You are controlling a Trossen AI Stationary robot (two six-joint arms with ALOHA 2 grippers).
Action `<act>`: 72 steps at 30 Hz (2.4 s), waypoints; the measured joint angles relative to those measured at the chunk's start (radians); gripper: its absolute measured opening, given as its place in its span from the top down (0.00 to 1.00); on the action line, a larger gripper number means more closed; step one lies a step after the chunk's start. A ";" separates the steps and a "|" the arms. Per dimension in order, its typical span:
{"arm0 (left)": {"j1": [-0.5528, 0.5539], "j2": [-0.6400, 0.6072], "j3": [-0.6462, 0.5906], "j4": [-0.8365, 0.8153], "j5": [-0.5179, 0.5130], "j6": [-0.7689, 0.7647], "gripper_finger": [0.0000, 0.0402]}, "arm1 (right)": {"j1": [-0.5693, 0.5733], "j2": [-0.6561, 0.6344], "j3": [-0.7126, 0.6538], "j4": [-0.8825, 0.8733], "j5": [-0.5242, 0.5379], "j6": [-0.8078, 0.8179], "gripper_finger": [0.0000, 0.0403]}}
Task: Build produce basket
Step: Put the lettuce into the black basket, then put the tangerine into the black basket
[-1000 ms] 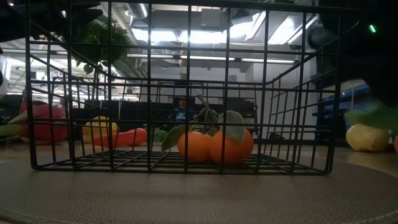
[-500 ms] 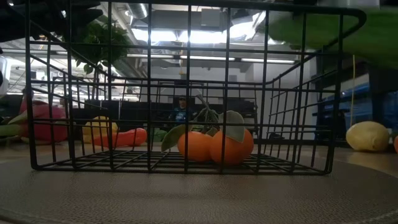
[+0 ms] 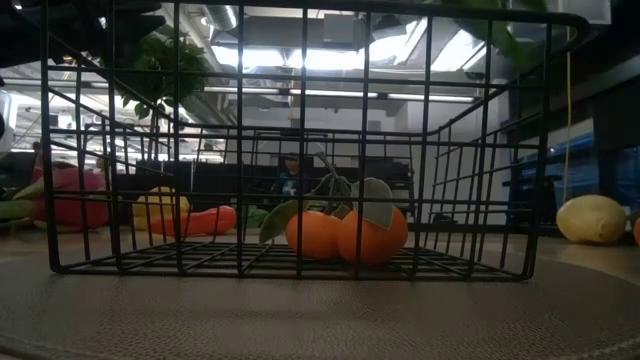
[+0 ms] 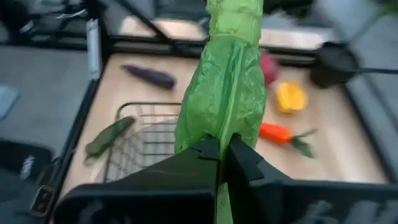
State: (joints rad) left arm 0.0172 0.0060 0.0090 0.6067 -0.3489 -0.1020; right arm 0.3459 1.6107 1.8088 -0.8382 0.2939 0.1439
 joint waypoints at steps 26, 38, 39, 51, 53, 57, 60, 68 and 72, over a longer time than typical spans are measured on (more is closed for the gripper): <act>0.000 0.000 0.000 0.000 -0.001 0.000 0.74 | -0.175 0.280 -0.001 0.046 -0.341 0.060 0.75; 0.000 0.000 0.000 0.000 -0.001 0.000 0.74 | -0.174 0.242 0.047 -0.035 -0.340 0.107 0.65; 0.000 0.000 0.000 0.000 -0.001 0.000 0.74 | -0.174 0.238 0.064 -0.064 -0.341 0.118 0.65; 0.000 0.000 0.000 0.000 -0.002 0.000 0.74 | -0.114 0.188 0.167 -0.424 -0.039 0.185 0.66; 0.000 0.000 0.000 0.000 -0.002 0.000 0.74 | -0.096 0.184 0.167 -0.482 0.017 0.221 0.66; 0.000 0.000 0.000 0.000 -0.002 0.000 0.74 | -0.052 0.184 0.167 -0.586 0.094 0.308 0.66; 0.000 0.000 0.000 -0.001 -0.001 0.000 0.74 | -0.016 0.184 0.167 -0.668 0.126 0.368 0.66; 0.000 0.000 0.000 -0.001 -0.001 0.000 0.74 | 0.064 0.163 0.167 -0.735 0.154 0.403 0.66; 0.000 0.000 0.000 -0.002 -0.001 0.000 0.74 | 0.089 0.137 0.161 -0.732 0.160 0.403 0.66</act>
State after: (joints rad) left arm 0.0173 0.0063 0.0086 0.6052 -0.3500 -0.1017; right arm 0.4354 1.7479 1.9701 -1.5703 0.4543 0.5473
